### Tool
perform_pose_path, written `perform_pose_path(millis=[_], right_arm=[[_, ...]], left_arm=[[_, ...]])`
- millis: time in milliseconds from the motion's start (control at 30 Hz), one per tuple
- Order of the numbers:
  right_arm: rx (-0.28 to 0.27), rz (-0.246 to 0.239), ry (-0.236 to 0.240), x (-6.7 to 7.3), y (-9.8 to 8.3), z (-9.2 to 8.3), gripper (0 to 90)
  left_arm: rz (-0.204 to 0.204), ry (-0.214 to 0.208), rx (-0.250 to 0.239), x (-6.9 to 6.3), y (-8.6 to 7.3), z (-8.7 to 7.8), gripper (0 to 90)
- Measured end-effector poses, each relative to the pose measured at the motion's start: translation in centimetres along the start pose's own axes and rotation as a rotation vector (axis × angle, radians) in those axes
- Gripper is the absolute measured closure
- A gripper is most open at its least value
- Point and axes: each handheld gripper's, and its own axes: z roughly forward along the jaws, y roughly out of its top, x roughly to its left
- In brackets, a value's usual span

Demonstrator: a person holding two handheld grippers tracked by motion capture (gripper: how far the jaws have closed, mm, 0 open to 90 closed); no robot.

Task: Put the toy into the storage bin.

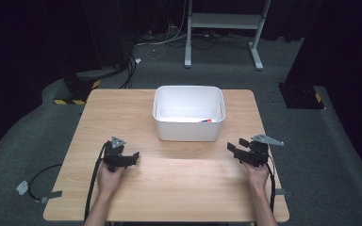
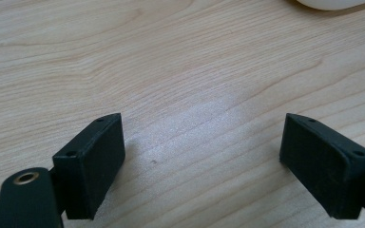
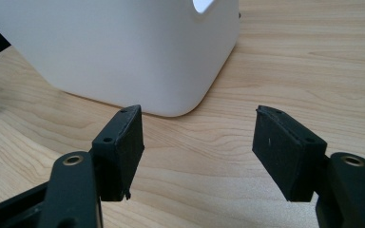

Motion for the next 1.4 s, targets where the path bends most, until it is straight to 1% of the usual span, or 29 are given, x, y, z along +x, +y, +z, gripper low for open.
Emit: perform_pose_path(millis=[67,200,400,500,733,900,967,1033,1067,1133,1200,1367,1400], right_arm=[[-0.001,0.003,0.004,0.0,-0.1,0.1,34.3],[0.004,-0.007,0.011,0.1,-0.3,0.5,34.4],[0.015,-0.006,0.006,0.2,-0.4,0.9,34.5],[0.032,-0.013,0.001,0.2,-0.6,1.4,34.7],[0.052,-0.01,-0.004,0.2,-0.8,1.9,34.8],[0.065,-0.019,-0.016,0.1,-1.0,2.3,35.2],[0.097,-0.04,-0.036,0.2,-1.1,2.7,35.5],[0.107,-0.043,-0.043,0.2,-1.1,2.8,35.4],[0.126,-0.063,-0.057,0.4,-1.1,2.8,35.4],[0.134,-0.069,-0.065,0.3,-1.2,2.8,35.4],[0.138,-0.062,-0.071,0.2,-1.2,2.9,35.4],[0.151,-0.08,-0.088,0.1,-1.3,3.0,35.4],[0.161,-0.089,-0.098,0.2,-1.3,3.2,35.4]], left_arm=[[0.0,0.0,0.0,0.0,0.0,0.0,15.3],[0.0,0.0,0.0,0.0,0.0,0.0,15.3],[0.0,0.0,0.001,0.0,0.0,0.0,15.3],[0.0,0.001,0.001,0.0,0.0,0.0,15.3],[0.0,0.0,0.001,0.0,0.0,0.0,15.3],[0.0,0.002,0.0,0.0,0.0,0.0,15.3],[0.0,0.001,0.0,0.0,0.0,0.0,15.3],[0.0,0.001,0.0,0.0,0.0,0.0,15.3],[0.0,0.001,0.0,0.0,0.0,0.0,15.3],[0.0,0.001,0.0,0.0,0.0,0.0,15.3],[0.0,0.001,0.001,0.0,0.0,0.0,15.3],[0.0,0.001,0.0,0.0,0.0,0.0,15.3],[0.0,0.001,0.0,0.0,0.0,0.0,15.3]])
